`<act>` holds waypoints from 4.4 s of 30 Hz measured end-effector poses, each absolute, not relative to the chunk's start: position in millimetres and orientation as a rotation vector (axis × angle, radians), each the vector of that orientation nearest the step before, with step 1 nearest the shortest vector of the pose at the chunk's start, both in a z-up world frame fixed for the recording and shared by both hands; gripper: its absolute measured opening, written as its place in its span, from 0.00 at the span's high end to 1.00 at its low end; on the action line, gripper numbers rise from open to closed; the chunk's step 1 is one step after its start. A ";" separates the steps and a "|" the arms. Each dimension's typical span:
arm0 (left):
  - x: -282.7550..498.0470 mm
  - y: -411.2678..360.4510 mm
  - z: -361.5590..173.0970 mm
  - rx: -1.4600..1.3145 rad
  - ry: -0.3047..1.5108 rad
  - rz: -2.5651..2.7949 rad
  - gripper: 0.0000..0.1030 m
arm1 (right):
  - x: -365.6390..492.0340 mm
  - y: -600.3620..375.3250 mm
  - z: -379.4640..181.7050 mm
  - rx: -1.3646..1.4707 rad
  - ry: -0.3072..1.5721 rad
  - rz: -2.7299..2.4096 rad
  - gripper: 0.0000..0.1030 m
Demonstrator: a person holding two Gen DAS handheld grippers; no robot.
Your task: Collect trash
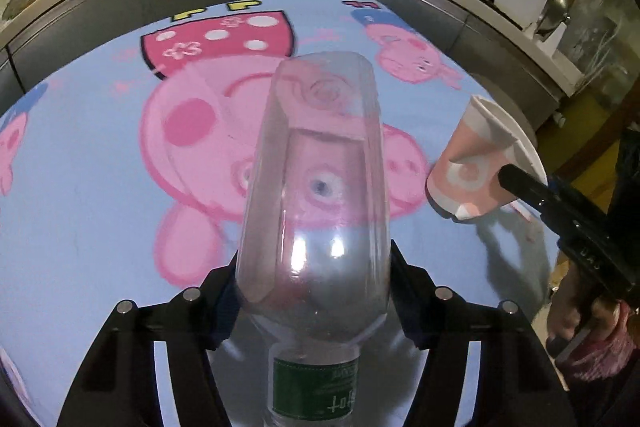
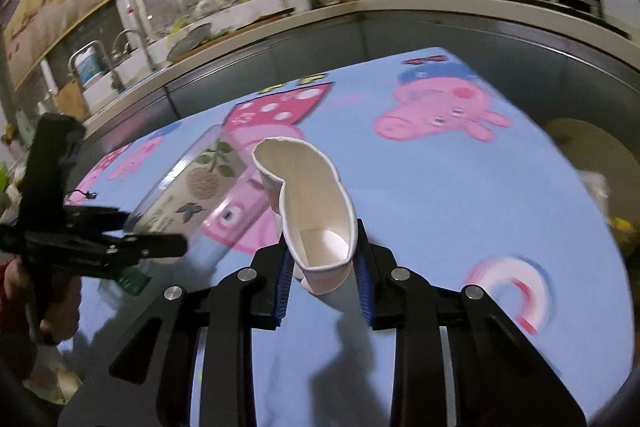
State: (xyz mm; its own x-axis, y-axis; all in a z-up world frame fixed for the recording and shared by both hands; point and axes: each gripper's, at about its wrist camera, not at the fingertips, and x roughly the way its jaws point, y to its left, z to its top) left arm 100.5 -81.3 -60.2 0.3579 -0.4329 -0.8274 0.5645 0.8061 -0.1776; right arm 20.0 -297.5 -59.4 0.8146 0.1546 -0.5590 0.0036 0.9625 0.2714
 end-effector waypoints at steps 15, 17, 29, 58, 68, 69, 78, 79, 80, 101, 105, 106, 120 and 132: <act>77.3 -116.1 -57.0 0.302 0.961 -0.489 0.27 | -20.6 -312.2 -74.3 0.245 0.585 0.067 0.44; 75.5 -115.2 -53.2 0.300 0.951 -0.483 0.24 | -19.9 -311.7 -74.4 0.241 0.578 0.069 0.42; 79.5 -129.4 -64.3 0.351 0.978 -0.487 0.21 | -9.1 -310.2 -78.5 0.217 0.572 0.078 0.40; 76.3 -134.4 -58.2 0.353 0.928 -0.429 0.38 | -9.0 -310.7 -77.1 0.276 0.541 0.107 0.72; 78.5 -113.7 -61.0 0.328 0.932 -0.362 0.38 | -8.5 -289.1 -79.2 0.235 0.579 0.138 0.70; 79.8 -111.7 -62.2 0.323 0.936 -0.356 0.38 | -8.3 -288.0 -80.3 0.235 0.583 0.138 0.68; 83.0 -104.4 -64.9 0.311 0.920 -0.328 0.38 | -7.8 -281.7 -80.8 0.217 0.593 0.131 0.63; 82.4 -104.5 -65.1 0.309 0.919 -0.327 0.38 | -7.7 -281.2 -80.8 0.217 0.595 0.130 0.63; 82.4 -104.2 -65.2 0.308 0.917 -0.327 0.38 | -7.5 -280.4 -80.6 0.217 0.596 0.129 0.63; 84.8 -100.1 -71.2 0.285 0.921 -0.336 0.38 | -1.7 -279.1 -85.5 0.243 0.632 0.109 0.62; 87.5 -98.6 -74.3 0.271 0.936 -0.343 0.37 | -0.4 -277.4 -86.8 0.244 0.638 0.105 0.62; 87.7 -98.6 -75.1 0.270 0.938 -0.343 0.37 | 0.2 -277.2 -87.3 0.243 0.640 0.105 0.62; 89.9 -95.5 -80.9 0.251 0.940 -0.348 0.34 | 6.9 -278.3 -92.5 0.257 0.659 0.102 0.53; 89.3 -95.3 -80.9 0.249 0.939 -0.347 0.32 | 0.2 -285.2 -84.6 0.281 0.623 0.074 0.52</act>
